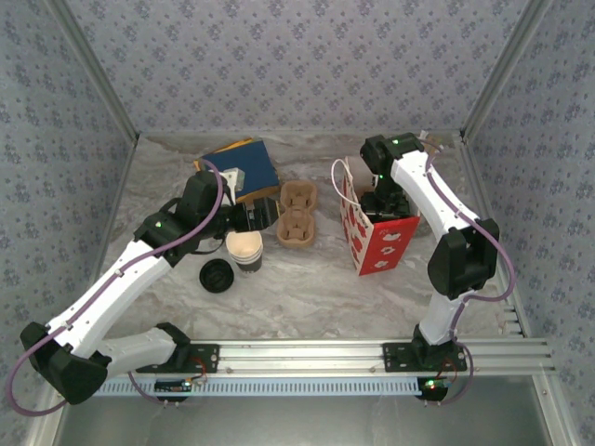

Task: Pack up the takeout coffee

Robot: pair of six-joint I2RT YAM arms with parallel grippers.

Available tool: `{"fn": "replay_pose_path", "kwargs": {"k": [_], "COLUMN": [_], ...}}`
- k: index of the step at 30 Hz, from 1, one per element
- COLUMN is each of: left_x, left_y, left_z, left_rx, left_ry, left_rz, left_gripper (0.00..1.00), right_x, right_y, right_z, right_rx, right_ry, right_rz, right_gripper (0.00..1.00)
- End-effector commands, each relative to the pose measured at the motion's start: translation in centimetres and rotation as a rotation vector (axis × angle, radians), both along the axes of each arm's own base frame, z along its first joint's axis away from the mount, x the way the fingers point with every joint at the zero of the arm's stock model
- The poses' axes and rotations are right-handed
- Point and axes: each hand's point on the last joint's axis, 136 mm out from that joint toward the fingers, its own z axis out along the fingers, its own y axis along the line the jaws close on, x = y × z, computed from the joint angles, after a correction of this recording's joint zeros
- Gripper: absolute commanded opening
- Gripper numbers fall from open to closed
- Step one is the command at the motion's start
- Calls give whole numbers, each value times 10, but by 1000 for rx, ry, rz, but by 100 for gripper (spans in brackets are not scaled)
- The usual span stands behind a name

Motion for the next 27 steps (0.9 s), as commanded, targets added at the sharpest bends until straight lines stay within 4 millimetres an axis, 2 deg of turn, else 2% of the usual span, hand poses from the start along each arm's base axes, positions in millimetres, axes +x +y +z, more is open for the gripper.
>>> {"fn": "replay_pose_path", "kwargs": {"k": [1,15,27], "left_x": [0,0,-1], "left_y": [-2,-2,-2], "left_z": [7,7,7], "left_rx": [-22,-22,-23], "left_ry": [-9,-8,-6], "left_rz": [-3,-4,-2], "left_gripper": [100,100,100], "right_x": [-3,-2,-1], "right_y": [-4,-4,-3], "right_z": [-3,-3,-13], "right_rx": [-14,-15,-10], "right_ry": [20,19,26], "right_rz": [1,1,-2], "right_gripper": [72,72,72]}}
